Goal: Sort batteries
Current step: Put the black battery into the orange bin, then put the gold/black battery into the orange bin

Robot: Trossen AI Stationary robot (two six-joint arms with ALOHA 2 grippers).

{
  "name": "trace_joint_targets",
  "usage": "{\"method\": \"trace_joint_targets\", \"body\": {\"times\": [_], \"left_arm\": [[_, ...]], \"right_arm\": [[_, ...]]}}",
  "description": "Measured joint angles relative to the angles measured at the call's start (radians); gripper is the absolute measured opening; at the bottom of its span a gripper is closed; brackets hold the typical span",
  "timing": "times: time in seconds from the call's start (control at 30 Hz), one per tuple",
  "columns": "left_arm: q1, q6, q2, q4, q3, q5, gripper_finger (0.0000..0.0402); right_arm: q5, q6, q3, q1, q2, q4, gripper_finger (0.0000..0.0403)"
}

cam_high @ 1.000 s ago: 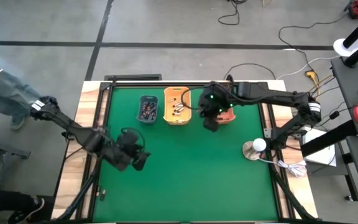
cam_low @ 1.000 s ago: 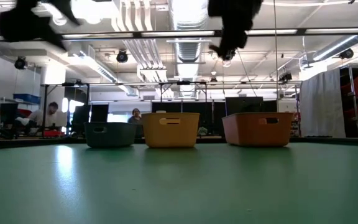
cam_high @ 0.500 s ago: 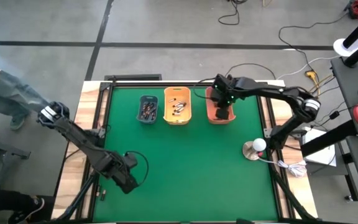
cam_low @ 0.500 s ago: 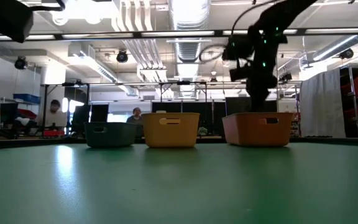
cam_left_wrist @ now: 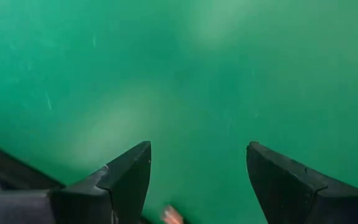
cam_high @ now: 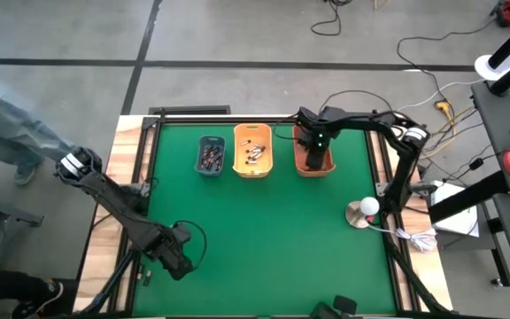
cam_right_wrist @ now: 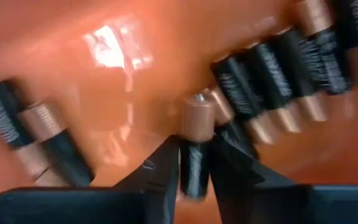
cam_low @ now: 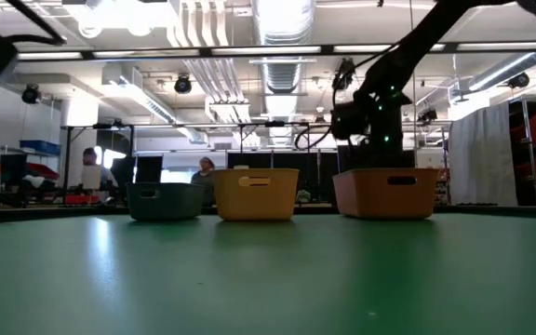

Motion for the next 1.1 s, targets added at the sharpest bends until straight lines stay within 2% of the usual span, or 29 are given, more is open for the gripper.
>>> {"method": "trace_joint_targets", "body": {"times": [0.23,0.47,0.7,0.87,1.1], "left_arm": [[-0.099,-0.237,0.004,0.039,0.0,0.104,0.024],[-0.211,-0.45,0.007,0.049,-0.003,0.179,0.0231],[-0.227,-0.48,0.028,0.124,-0.025,0.185,0.0184],[-0.229,-0.481,0.072,0.169,-0.06,0.248,0.0154],[-0.233,-0.468,0.13,0.202,-0.091,0.325,0.0136]], "right_arm": [[0.005,-0.001,0.077,0.005,-0.009,-0.041,0.0129],[0.004,0.017,0.117,0.031,-0.127,-0.065,0.0184],[0.002,0.047,0.132,0.069,-0.287,-0.063,0.0199],[0.003,0.09,0.143,0.087,-0.415,-0.068,0.0192],[0.002,0.155,0.146,0.108,-0.574,-0.068,0.0191]]}}
